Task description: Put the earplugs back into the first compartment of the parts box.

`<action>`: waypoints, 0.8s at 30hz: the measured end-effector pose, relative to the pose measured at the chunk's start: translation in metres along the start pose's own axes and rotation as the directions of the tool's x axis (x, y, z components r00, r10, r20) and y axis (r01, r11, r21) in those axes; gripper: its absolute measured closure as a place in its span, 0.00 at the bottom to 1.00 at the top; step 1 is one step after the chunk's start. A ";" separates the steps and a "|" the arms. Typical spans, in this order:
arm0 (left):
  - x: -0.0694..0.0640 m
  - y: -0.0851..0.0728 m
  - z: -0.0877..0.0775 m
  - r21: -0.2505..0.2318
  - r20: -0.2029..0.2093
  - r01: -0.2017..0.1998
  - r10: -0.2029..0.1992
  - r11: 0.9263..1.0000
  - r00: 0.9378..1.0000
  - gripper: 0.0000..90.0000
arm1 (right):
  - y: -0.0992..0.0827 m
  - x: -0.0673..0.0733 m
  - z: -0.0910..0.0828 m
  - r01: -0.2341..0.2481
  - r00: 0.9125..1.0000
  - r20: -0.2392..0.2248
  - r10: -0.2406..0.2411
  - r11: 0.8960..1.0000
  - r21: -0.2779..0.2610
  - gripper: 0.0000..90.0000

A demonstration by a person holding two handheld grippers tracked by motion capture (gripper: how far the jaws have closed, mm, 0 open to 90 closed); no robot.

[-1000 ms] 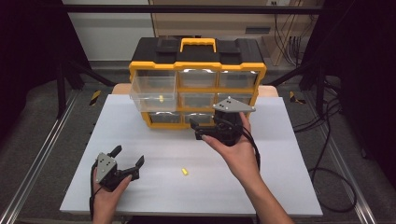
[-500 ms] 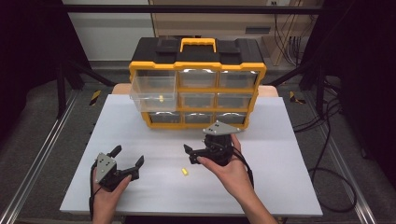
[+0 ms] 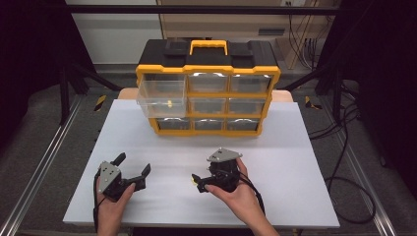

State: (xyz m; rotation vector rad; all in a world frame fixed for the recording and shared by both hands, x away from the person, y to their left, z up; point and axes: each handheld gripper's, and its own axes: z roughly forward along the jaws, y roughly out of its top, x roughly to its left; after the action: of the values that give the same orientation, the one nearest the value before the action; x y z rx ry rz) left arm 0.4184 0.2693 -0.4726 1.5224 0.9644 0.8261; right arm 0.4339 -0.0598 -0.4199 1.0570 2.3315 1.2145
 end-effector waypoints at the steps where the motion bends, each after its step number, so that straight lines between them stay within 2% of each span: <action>1: 0.000 0.000 0.000 0.000 0.002 -0.001 0.001 1.000 1.000 0.02 | -0.003 0.001 0.002 0.002 1.000 0.000 -0.002 1.000 0.008 0.07; 6: 0.000 0.000 0.000 0.002 0.005 -0.003 0.003 1.000 1.000 0.02 | -0.014 0.002 0.007 0.005 1.000 0.010 -0.005 0.999 0.035 0.08; 13: 0.000 0.000 0.000 0.003 0.008 -0.008 0.007 1.000 1.000 0.02 | -0.028 -0.003 0.014 -0.022 1.000 0.006 0.021 0.997 0.069 0.11; 18: 0.000 0.000 0.000 0.004 0.008 -0.010 0.010 1.000 1.000 0.02 | -0.030 -0.001 0.019 -0.017 1.000 -0.010 0.018 0.996 0.084 0.14; 21: 0.000 0.000 0.001 0.007 0.009 -0.010 0.010 1.000 1.000 0.02 | -0.031 0.002 0.023 -0.023 0.999 -0.037 0.026 0.996 0.088 0.14; 24: 0.000 0.000 0.001 0.006 0.009 -0.009 0.009 1.000 1.000 0.02 | -0.032 0.005 0.027 -0.003 0.999 -0.042 0.007 0.995 0.095 0.15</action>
State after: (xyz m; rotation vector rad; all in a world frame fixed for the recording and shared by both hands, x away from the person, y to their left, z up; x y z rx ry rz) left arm 0.4192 0.2694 -0.4730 1.5358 0.9546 0.8230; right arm 0.4310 -0.0524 -0.4613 1.0788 2.4416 1.1486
